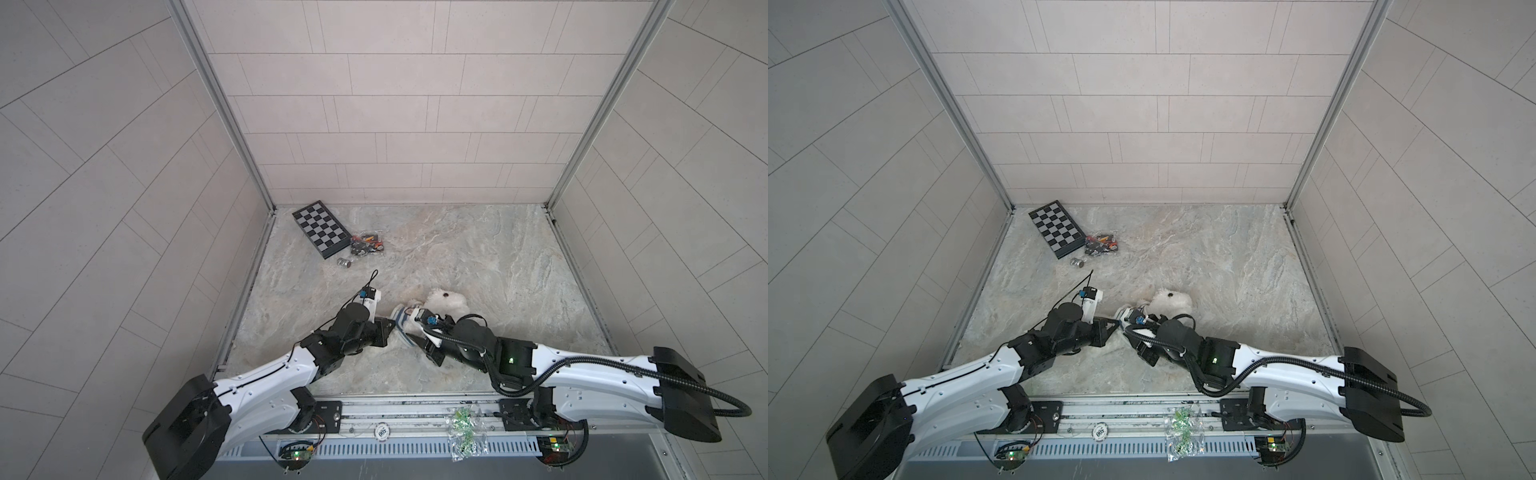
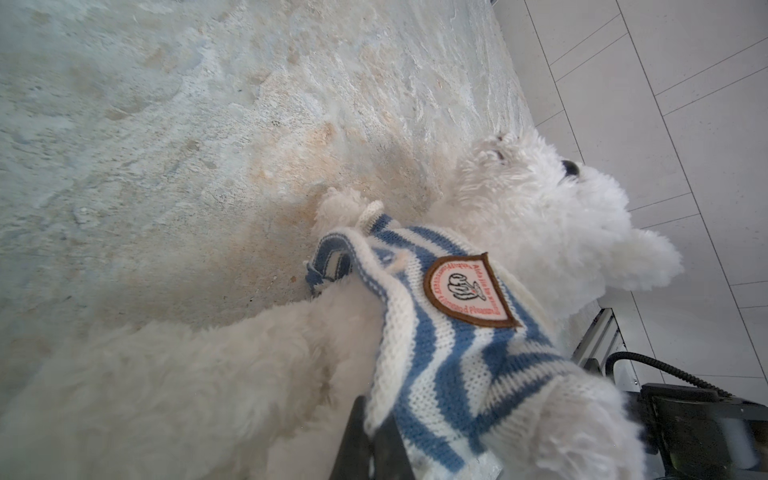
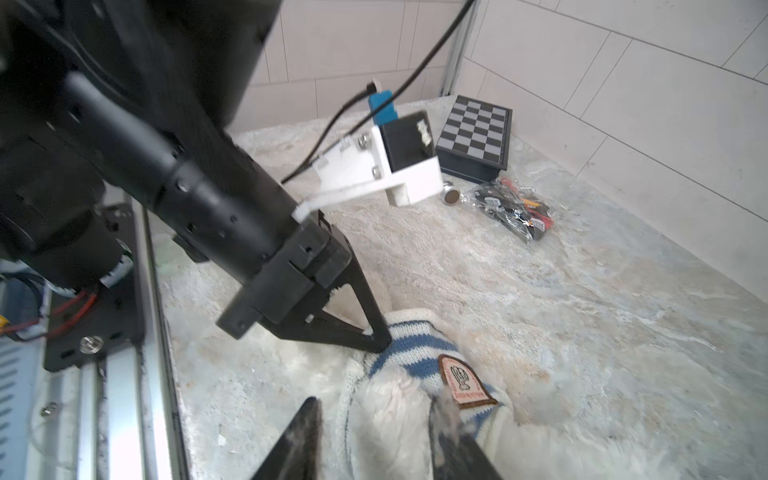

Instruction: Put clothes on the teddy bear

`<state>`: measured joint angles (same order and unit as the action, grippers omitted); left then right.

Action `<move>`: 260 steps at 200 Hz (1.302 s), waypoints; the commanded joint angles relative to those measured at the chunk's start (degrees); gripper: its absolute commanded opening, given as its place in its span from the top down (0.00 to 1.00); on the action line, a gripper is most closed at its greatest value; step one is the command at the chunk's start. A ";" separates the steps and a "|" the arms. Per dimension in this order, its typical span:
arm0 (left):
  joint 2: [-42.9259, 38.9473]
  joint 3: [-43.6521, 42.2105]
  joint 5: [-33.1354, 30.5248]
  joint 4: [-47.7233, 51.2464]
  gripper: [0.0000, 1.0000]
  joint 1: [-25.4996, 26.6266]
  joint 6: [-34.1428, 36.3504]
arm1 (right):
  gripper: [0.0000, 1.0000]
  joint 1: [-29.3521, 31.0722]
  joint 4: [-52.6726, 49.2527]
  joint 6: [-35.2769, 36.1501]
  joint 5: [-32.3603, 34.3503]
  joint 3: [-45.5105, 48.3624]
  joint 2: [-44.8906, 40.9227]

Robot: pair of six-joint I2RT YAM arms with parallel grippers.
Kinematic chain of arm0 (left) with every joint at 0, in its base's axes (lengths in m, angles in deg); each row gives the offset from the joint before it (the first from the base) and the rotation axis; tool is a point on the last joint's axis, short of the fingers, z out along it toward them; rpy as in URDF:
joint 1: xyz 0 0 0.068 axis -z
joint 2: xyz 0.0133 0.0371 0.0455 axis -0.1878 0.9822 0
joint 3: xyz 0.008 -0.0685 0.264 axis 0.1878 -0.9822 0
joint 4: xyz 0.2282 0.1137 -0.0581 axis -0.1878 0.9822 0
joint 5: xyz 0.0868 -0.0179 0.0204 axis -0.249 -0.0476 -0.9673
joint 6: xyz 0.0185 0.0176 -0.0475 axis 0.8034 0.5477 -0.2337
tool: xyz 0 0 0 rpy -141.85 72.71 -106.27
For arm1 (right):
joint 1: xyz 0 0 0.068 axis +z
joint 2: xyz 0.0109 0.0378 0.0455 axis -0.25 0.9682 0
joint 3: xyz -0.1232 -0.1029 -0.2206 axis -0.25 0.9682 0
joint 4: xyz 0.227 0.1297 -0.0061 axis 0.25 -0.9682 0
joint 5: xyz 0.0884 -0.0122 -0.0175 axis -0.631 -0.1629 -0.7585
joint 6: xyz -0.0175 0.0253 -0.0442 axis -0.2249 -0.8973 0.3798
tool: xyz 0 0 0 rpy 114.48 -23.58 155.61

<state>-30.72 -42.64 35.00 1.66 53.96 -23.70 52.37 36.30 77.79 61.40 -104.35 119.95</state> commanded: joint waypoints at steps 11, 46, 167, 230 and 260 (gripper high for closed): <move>0.03 0.13 0.36 -0.87 1.00 -0.19 -0.18 | 0.54 0.30 -1.73 2.56 2.92 -2.58 3.20; 0.08 0.18 0.71 -1.11 1.00 -0.20 -0.31 | 0.56 0.30 -1.96 2.87 5.30 -5.02 7.08; -2.76 0.40 -2.74 3.98 1.00 -0.73 2.07 | 1.00 -0.08 -2.92 0.59 9.56 -0.50 -7.71; -3.64 1.22 -2.88 5.95 1.00 -0.82 3.43 | 1.00 -0.93 0.03 -2.12 8.02 1.91 -9.36; -4.49 1.53 -3.37 6.55 1.00 -0.77 3.84 | 0.97 -0.96 1.94 -2.56 6.74 1.01 -5.75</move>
<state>-34.41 -42.19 34.58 4.46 53.94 -21.34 51.72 34.40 76.15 68.24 -102.23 112.54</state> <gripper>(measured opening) 0.045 0.044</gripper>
